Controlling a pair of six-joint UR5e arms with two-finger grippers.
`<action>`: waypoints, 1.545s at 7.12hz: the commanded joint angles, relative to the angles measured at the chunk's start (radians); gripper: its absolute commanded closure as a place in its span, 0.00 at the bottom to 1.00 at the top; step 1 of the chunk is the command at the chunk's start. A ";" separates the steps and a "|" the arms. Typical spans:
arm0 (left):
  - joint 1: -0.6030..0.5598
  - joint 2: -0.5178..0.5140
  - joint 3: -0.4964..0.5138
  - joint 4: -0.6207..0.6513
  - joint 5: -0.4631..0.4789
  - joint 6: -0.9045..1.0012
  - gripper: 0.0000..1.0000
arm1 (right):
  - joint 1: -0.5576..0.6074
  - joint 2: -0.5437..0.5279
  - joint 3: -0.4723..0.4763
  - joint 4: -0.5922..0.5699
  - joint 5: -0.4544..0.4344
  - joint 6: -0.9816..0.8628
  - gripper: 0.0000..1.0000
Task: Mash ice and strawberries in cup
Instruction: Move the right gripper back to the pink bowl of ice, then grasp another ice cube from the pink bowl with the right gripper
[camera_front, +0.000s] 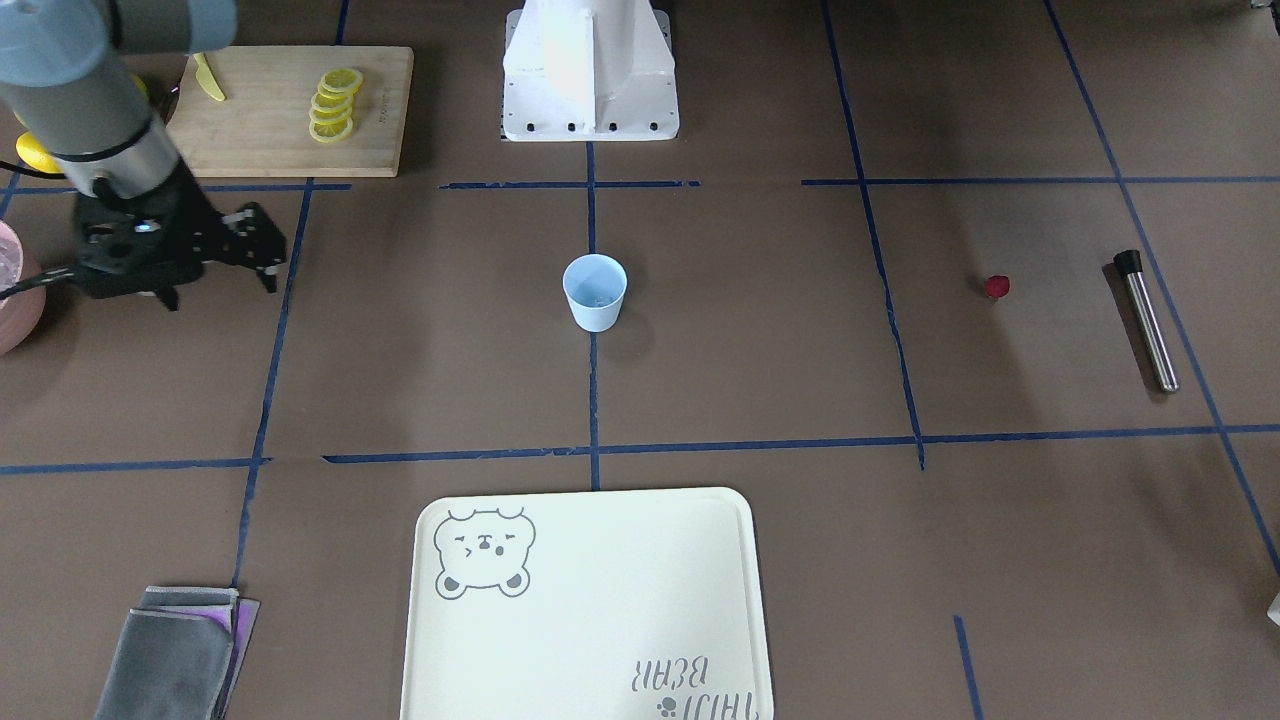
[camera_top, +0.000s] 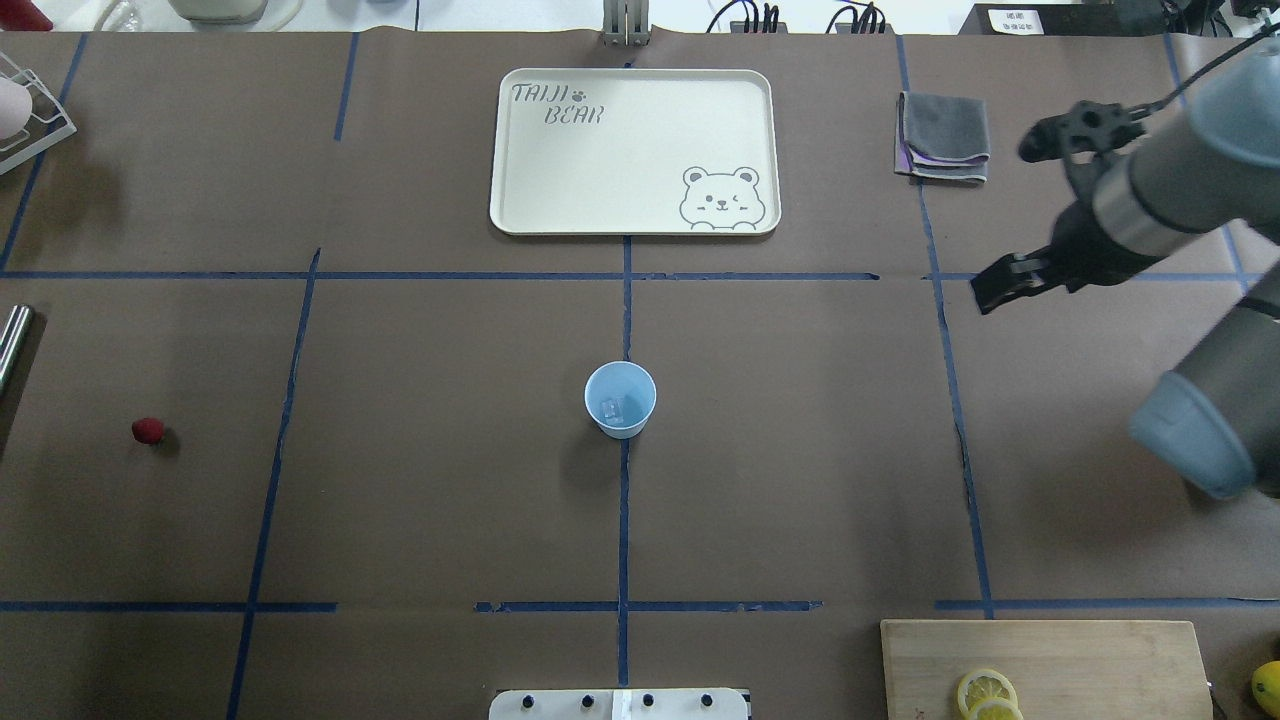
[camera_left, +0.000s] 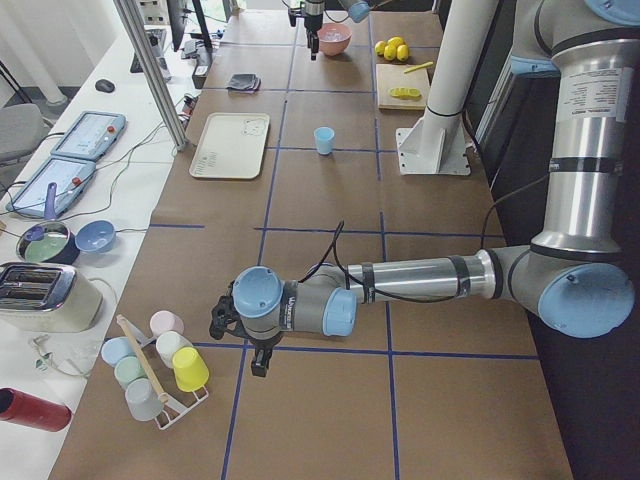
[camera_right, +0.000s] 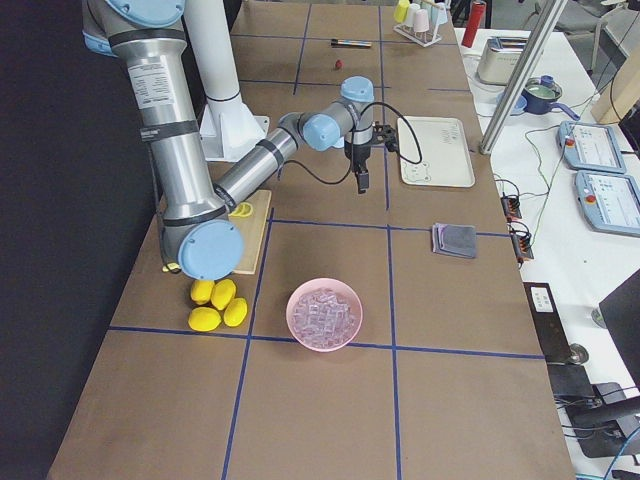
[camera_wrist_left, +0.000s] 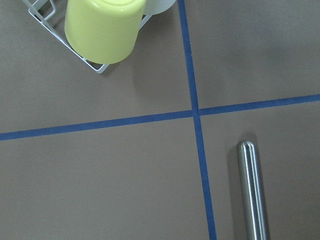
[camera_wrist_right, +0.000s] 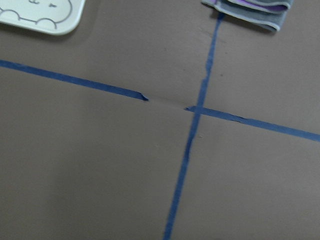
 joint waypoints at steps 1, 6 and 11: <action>0.000 0.000 -0.001 0.000 -0.002 0.000 0.00 | 0.179 -0.258 -0.001 0.163 0.123 -0.231 0.00; 0.000 0.001 -0.005 0.000 -0.005 0.000 0.00 | 0.250 -0.450 -0.174 0.412 0.131 -0.286 0.03; 0.000 0.001 -0.007 0.000 -0.004 0.000 0.00 | 0.247 -0.452 -0.225 0.418 0.114 -0.270 0.12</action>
